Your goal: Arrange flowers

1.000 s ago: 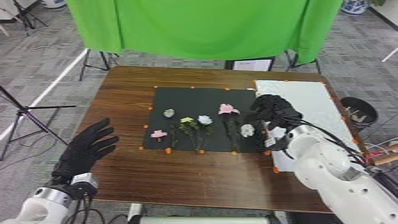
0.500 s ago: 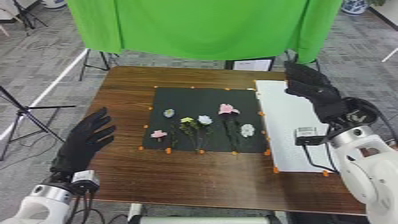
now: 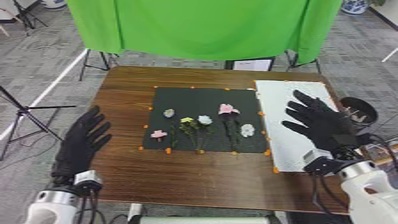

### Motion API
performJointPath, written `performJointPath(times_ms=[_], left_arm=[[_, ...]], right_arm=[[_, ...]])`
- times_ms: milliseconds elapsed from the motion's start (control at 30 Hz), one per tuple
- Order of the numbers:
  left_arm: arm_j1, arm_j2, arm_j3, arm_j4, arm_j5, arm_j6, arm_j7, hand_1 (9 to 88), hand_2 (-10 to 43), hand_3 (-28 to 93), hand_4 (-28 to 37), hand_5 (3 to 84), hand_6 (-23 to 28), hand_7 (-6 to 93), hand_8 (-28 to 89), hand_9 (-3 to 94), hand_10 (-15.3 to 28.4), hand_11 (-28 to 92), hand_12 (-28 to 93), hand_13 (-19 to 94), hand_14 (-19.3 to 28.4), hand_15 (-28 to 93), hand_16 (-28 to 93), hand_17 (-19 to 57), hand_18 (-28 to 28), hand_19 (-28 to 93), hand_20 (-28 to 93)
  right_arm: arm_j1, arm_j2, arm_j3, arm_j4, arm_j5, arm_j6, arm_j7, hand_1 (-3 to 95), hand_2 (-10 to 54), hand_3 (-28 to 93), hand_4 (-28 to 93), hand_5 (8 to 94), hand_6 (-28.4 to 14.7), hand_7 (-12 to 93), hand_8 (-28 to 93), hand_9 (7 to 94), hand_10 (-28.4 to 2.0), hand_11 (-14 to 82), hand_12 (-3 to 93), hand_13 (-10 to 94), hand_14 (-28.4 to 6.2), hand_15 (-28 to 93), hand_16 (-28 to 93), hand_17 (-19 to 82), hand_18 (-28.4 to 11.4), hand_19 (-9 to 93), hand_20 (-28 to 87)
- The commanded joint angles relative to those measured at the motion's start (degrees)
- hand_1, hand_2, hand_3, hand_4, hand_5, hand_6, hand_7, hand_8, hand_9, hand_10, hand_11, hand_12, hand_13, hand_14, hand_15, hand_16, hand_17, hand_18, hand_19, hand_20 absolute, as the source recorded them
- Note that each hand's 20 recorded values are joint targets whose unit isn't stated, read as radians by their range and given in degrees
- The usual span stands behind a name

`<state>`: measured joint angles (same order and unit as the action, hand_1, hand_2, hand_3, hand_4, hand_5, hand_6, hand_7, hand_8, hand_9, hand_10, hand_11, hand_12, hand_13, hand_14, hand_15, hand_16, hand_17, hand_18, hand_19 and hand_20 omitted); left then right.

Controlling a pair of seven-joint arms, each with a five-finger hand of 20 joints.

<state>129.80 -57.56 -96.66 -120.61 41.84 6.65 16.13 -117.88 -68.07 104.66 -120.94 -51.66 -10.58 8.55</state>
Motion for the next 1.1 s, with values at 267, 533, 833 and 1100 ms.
performJointPath(times_ms=[267,533,833,1100], left_arm=[[-2.98,-3.96,2.89,2.43,-0.04,-2.24,-0.88,22.8,-6.8,67,-28.3,21.9,3.2,21.3,-12,14.9,10.4,16,18,12,14.3,20,4,-12.5,23.7,35,8],[-6.45,-4.73,5.29,3.85,-0.05,-3.52,-1.49,23.4,-7.0,69,-28.2,22.1,3.1,21.4,-11,15.6,10.7,17,19,13,14.2,21,5,-12.0,22.2,35,8],[-5.06,-4.98,4.46,3.52,-0.09,-3.11,-3.20,23.9,-6.3,69,-28.3,22.2,3.1,21.5,-12,15.8,10.6,17,18,13,14.2,22,4,-11.9,22.3,35,9],[-7.20,-5.38,5.58,4.30,-0.75,-4.93,-3.70,24.5,-5.6,69,-28.3,22.3,3.1,21.2,-12,16.3,10.6,17,18,14,14.9,23,4,-11.6,22.6,36,9]], right_arm=[[1.65,-0.05,-2.39,-2.24,-3.38,2.55,-0.48,10.7,-6.0,84,-27,27.5,-3.9,13,-8,26.3,-12.7,1.8,25.5,19,-11.1,-5,40,-5,-20.6,34,15],[0.95,-1.61,-3.01,-2.41,-3.52,3.89,-0.32,11.0,-5.7,85,-27,27.7,-3.9,14,-8,26.3,-12.9,2.4,25.3,19,-11.4,-5,40,-6,-20.9,35,15],[0.21,-1.94,-2.90,-2.45,-4.24,3.92,0.87,11.4,-5.9,85,-27,27.7,-4.0,15,-9,26.2,-12.7,2.9,25.1,20,-11.3,-5,40,-5,-20.9,36,15],[1.29,-2.24,-3.13,-2.16,-4.61,4.31,0.45,11.7,-5.9,85,-27,27.4,-4.0,15,-9,26.0,-12.8,2.9,25.0,19,-11.2,-5,40,-5,-20.8,36,15]])
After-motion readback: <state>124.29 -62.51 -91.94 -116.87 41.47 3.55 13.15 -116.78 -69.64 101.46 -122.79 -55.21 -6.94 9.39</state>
